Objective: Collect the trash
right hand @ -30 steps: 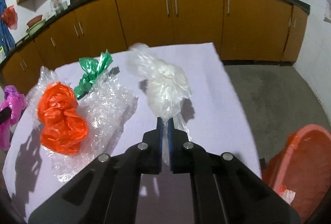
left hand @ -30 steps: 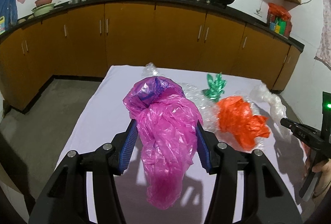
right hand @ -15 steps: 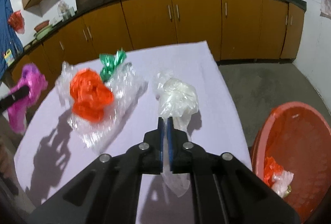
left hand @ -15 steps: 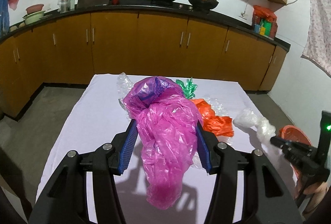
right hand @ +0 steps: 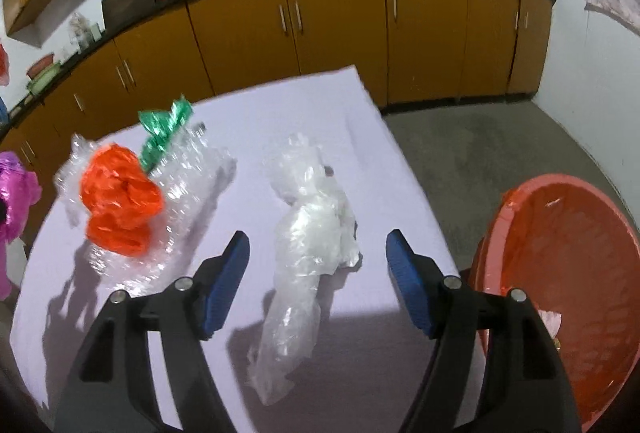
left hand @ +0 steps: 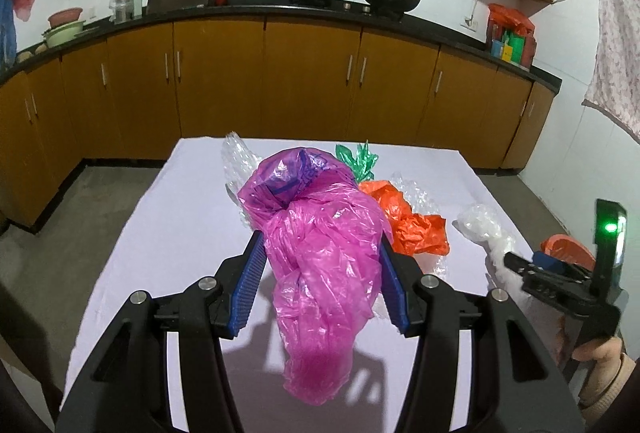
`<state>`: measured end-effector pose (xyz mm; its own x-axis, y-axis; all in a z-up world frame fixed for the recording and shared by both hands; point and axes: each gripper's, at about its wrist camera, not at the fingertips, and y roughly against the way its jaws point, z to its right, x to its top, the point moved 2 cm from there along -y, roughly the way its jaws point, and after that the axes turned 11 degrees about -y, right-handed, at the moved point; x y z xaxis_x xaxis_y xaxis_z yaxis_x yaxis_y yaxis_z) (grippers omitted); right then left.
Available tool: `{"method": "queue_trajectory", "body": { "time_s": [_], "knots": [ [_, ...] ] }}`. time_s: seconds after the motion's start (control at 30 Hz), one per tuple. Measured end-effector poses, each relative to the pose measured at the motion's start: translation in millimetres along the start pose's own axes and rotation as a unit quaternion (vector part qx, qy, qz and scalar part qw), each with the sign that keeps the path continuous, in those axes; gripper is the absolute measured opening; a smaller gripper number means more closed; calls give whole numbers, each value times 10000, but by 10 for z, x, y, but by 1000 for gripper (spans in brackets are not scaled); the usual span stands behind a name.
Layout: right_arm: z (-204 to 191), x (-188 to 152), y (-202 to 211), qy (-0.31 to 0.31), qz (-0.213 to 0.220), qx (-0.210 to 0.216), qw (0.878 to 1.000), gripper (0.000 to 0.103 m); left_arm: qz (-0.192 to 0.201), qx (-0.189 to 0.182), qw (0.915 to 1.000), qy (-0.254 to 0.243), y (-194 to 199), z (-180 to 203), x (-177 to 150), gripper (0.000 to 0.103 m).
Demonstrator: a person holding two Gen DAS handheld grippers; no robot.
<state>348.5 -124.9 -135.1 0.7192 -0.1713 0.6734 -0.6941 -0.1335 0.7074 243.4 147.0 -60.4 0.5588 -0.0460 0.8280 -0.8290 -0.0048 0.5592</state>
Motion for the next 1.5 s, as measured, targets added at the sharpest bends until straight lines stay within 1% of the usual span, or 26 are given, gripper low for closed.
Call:
{"method": "queue_trajectory", "body": {
  "time_s": [0.03,0.07,0.1,0.13,0.2,0.37,0.5,0.7,0.97,1.2,1.5],
  "knots": [
    [-10,-11,-41,73,-53,-40,10000,65,-12,-15,10000,8,-9,8,-6,54],
    [-14,-20,-77,124,-109,-60,9998,59,-23,-34,10000,16,-16,20,-13,54],
    [-14,-25,-127,157,-236,-28,9996,39,-31,-51,10000,21,-23,34,-14,54],
    [-6,-23,-141,130,-290,32,9995,32,-35,-73,10000,16,-27,55,-16,54],
    [30,-2,-89,35,-199,142,9997,28,-33,-97,9999,-9,-22,98,-19,54],
    [112,13,178,-78,67,366,9993,26,-13,-191,9998,-35,-10,192,-6,54],
    [183,38,505,-171,358,524,9978,26,37,-321,9995,-57,26,318,19,54],
    [355,73,970,-342,762,565,9949,26,152,-538,9983,-160,121,568,77,54],
    [646,55,1546,-372,1306,313,9902,26,329,-842,9953,-342,291,951,184,54],
    [974,-19,1988,-434,1690,-42,9846,26,443,-1170,9908,-510,414,1315,247,54],
    [1443,-70,2284,-811,1894,-336,9780,26,506,-1596,9831,-745,465,1828,335,54]
  ]
}}
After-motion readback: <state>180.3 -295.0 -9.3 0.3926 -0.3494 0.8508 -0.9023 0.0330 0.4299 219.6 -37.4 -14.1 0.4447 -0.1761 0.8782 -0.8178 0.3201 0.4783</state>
